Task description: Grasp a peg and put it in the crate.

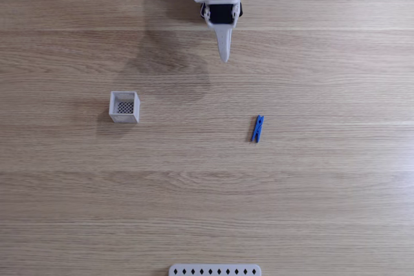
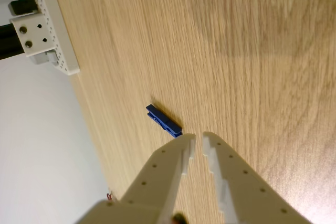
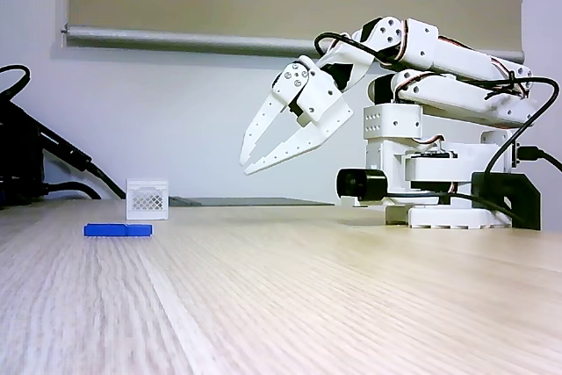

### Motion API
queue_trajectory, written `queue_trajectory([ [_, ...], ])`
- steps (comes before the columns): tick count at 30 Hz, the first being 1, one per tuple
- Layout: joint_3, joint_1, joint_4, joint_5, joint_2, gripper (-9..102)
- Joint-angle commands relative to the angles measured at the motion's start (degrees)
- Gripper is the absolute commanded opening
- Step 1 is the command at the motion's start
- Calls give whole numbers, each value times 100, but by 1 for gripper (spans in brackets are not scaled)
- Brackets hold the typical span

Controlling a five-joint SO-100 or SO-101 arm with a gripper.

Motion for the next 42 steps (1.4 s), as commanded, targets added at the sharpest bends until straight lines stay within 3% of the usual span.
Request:
queue_trajectory([
  [1, -132, -62, 9, -88, 88, -1],
  [27, -211, -70, 0, -132, -79, -1],
  [38, -1969, -70, 62, -158, -3226, 0],
  [42, -2918, -70, 105, -879, -4518, 0],
])
